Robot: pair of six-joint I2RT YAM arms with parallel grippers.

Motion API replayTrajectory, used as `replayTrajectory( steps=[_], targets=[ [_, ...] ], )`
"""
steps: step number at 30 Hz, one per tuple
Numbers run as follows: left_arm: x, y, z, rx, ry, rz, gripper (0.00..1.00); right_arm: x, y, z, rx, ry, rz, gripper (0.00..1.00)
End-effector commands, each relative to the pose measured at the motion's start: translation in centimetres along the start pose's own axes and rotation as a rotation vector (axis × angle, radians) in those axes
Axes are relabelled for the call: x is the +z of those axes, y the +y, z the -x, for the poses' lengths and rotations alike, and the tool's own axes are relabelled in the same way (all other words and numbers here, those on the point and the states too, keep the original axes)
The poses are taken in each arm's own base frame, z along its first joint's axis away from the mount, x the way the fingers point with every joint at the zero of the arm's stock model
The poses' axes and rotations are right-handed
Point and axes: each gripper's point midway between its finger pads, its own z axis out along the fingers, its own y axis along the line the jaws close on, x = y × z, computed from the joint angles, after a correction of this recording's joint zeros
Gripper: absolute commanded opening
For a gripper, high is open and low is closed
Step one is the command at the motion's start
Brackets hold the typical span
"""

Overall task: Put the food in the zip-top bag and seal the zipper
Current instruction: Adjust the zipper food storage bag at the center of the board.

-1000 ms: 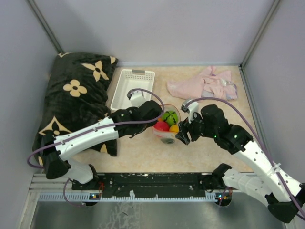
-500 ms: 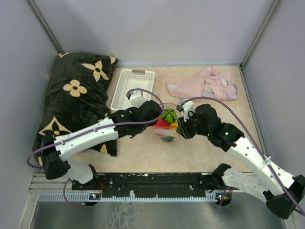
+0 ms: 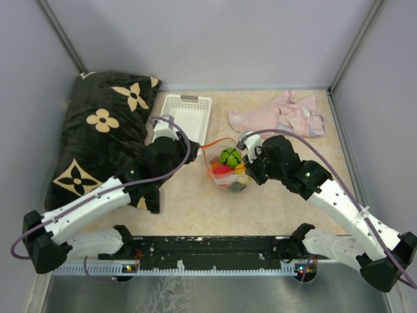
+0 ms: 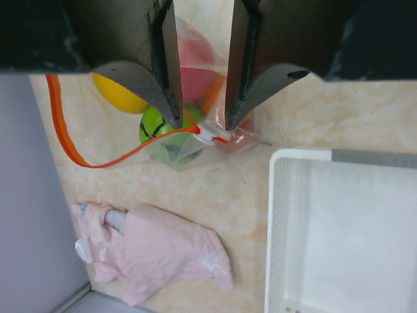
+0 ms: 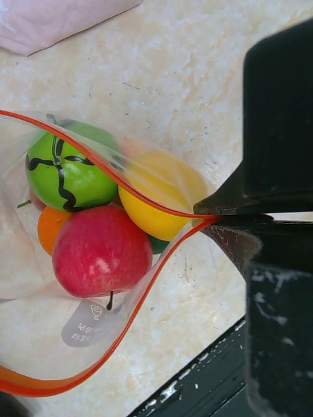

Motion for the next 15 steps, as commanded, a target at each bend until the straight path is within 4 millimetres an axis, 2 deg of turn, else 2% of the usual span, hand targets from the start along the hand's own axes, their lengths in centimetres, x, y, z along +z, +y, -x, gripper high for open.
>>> replayTrajectory(
  steps=[1, 4, 10, 15],
  targets=[
    [-1.9, -1.5, 4.5, 0.119, -0.193, -0.283, 0.39, -1.3, -0.6, 1.9, -0.055, -0.036, -0.027, 0.0],
    [-2.2, 0.3, 5.7, 0.235, -0.261, -0.313, 0.39, -1.7, -0.7, 2.0, -0.062, -0.042, -0.031, 0.0],
    [-3.1, 0.6, 4.3, 0.407, -0.279, -0.495, 0.42, -1.9, -0.4, 1.9, -0.076, -0.012, -0.007, 0.0],
    [-2.4, 2.4, 3.3, 0.485, -0.265, -0.566, 0.42, -2.0, -0.9, 1.8, -0.106, -0.004, -0.027, 0.0]
  ],
)
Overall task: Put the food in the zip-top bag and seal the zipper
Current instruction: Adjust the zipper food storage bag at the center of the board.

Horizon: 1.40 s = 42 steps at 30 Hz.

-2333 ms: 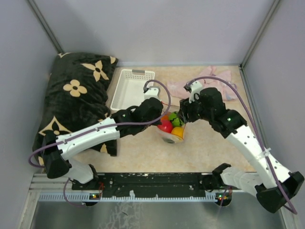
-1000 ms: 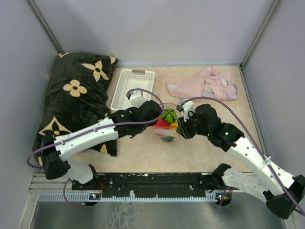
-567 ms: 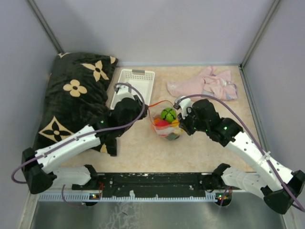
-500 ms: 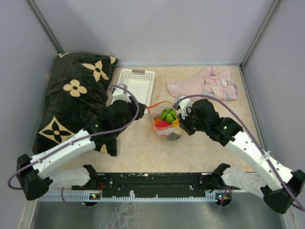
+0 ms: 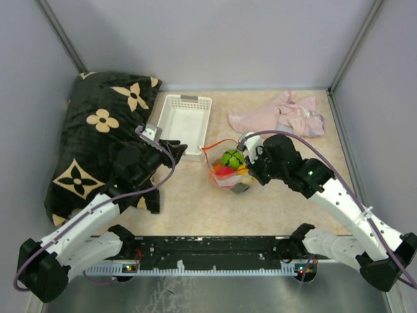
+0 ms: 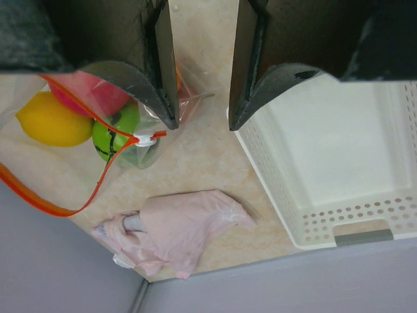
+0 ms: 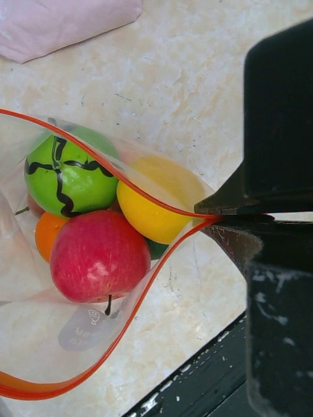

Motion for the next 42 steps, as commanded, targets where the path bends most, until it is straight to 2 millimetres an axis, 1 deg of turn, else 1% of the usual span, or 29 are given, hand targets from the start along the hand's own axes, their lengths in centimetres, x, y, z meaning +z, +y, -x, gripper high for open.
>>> replayTrajectory(
  steps=[1, 3, 5, 10, 13, 15, 18, 22, 25, 31, 37, 39, 42],
  targets=[
    [-0.3, -1.4, 0.7, 0.139, -0.061, -0.22, 0.42, -1.0, -0.5, 2.1, -0.054, -0.055, -0.013, 0.0],
    [-0.4, -1.8, -0.2, 0.172, -0.051, -0.305, 0.43, -1.0, -0.4, 1.9, -0.067, -0.05, -0.007, 0.0],
    [-0.4, -2.1, -0.9, 0.203, -0.044, -0.375, 0.45, -1.1, -0.5, 1.8, -0.075, -0.047, -0.011, 0.0],
    [-0.4, -3.2, -3.0, 0.253, -0.007, -0.572, 0.47, -1.4, -0.3, 1.6, -0.086, -0.069, -0.007, 0.0],
    [-0.2, -3.5, -4.3, 0.273, 0.028, -0.641, 0.47, -1.6, -0.2, 1.3, -0.092, -0.079, -0.009, 0.0],
    [0.1, -3.7, -4.7, 0.281, 0.04, -0.674, 0.47, -1.7, -0.2, 1.3, -0.094, -0.086, -0.009, 0.0],
    [0.9, -3.7, -5.2, 0.273, 0.061, -0.699, 0.46, -1.5, -0.1, 1.1, -0.102, -0.091, -0.003, 0.0],
    [1.7, -4.5, -5.9, 0.253, 0.09, -0.802, 0.44, -1.0, 0.1, 0.8, -0.109, -0.087, 0.01, 0.0],
    [2.5, -4.8, -6.6, 0.236, 0.102, -0.829, 0.43, -0.8, 0.1, 0.8, -0.11, -0.083, 0.009, 0.0],
    [2.2, -5.6, -6.8, 0.232, 0.071, -0.904, 0.42, -0.6, 0.0, 0.6, -0.113, -0.078, 0.008, 0.0],
    [1.9, -6.7, -7.0, 0.231, 0.066, -0.972, 0.41, -0.5, -0.1, 0.5, -0.117, -0.077, 0.002, 0.0],
    [2.1, -7.0, -7.3, 0.224, 0.073, -0.985, 0.38, -0.5, -0.1, 0.5, -0.116, -0.077, 0.001, 0.0],
    [2.5, -7.0, -7.7, 0.212, 0.087, -0.987, 0.27, -0.5, -0.2, 0.4, -0.117, -0.075, -0.004, 0.0]
  ],
)
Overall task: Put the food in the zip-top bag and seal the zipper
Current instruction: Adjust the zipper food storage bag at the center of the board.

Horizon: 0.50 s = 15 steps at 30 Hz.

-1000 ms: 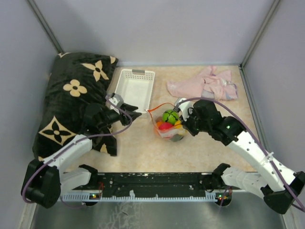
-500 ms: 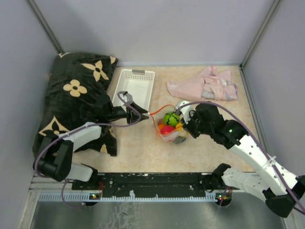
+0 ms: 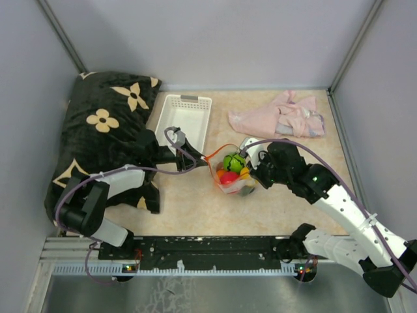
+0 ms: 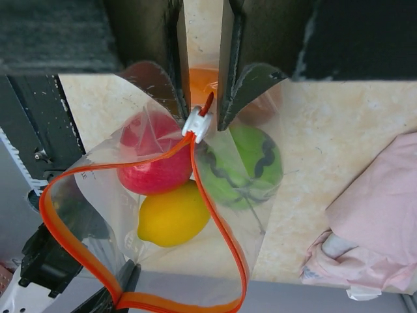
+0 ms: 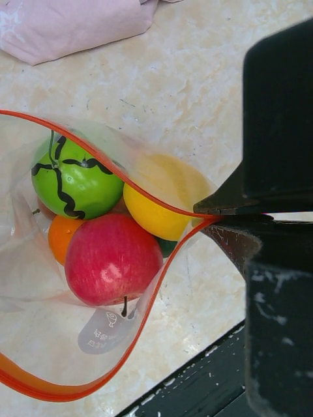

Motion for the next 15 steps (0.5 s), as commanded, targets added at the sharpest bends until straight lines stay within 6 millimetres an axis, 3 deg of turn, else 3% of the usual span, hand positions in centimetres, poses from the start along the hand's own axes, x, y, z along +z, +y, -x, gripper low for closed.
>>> replayTrajectory(
  steps=[1, 5, 10, 15],
  targets=[
    [0.8, -0.1, 0.8, 0.032, -0.016, -0.058, 0.22, 0.0, -0.6, 1.3, -0.023, -0.053, -0.027, 0.0],
    [0.5, 0.4, 1.2, 0.047, -0.002, -0.012, 0.0, -0.4, -1.4, 1.0, -0.024, -0.043, -0.078, 0.0],
    [-0.5, 0.2, 2.8, 0.111, 0.027, 0.075, 0.0, -1.9, -3.2, 1.4, -0.022, -0.058, -0.188, 0.0],
    [-1.5, -0.5, 4.6, 0.159, 0.039, 0.129, 0.0, -3.0, -3.8, 1.6, -0.029, -0.076, -0.227, 0.0]
  ],
)
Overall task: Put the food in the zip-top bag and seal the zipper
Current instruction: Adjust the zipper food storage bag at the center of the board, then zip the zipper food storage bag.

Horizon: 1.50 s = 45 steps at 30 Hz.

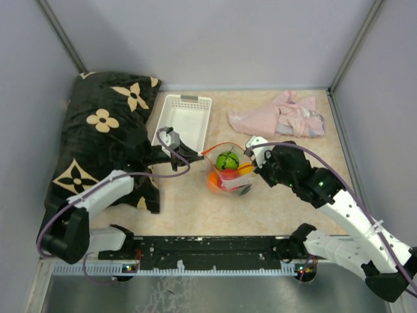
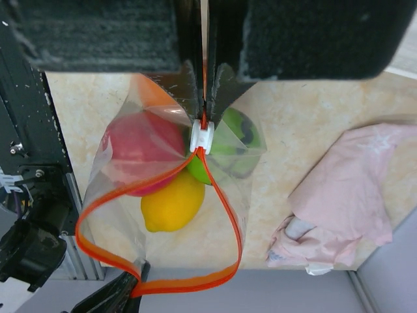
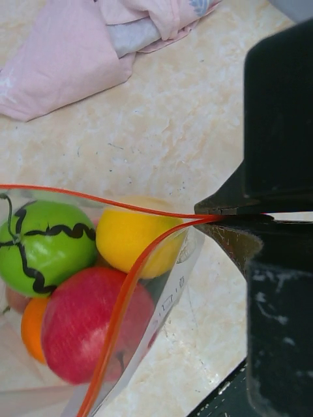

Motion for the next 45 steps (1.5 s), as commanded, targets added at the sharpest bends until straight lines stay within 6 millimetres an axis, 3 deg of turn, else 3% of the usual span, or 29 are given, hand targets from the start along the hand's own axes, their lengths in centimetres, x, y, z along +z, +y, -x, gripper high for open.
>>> replayTrajectory(
  steps=[1, 11, 18, 22, 24, 32, 39, 45],
  targets=[
    [-0.7, 0.1, 1.5, 0.064, 0.025, 0.05, 0.0, -1.6, -1.8, 1.9, -0.015, -0.072, -0.09, 0.0],
    [-2.2, 0.8, 1.5, 0.013, 0.139, 0.158, 0.0, -0.8, -2.3, 0.2, -0.029, -0.019, -0.128, 0.0],
    [-1.8, 0.0, 2.0, -0.003, 0.148, 0.101, 0.0, -0.4, -0.6, 2.0, -0.024, -0.083, -0.022, 0.01],
    [-1.5, -0.2, 1.2, -0.023, 0.156, 0.086, 0.0, -0.5, 0.8, 2.9, -0.027, -0.13, 0.06, 0.31],
    [-1.4, -0.2, 1.1, -0.029, 0.16, 0.088, 0.0, -0.6, 1.4, 3.5, -0.028, -0.149, 0.096, 0.38],
    [-1.3, -0.3, 1.2, -0.026, 0.159, 0.087, 0.0, -1.0, 3.5, 9.4, -0.038, -0.341, 0.252, 0.51],
    [-1.2, -0.3, 1.0, -0.034, 0.175, 0.094, 0.0, 1.1, 5.3, 15.2, -0.053, -0.501, 0.409, 0.53],
    [-1.1, -0.8, 1.3, -0.026, 0.172, 0.076, 0.0, 2.8, 6.6, 18.0, -0.113, -0.587, 0.504, 0.53]
  ],
)
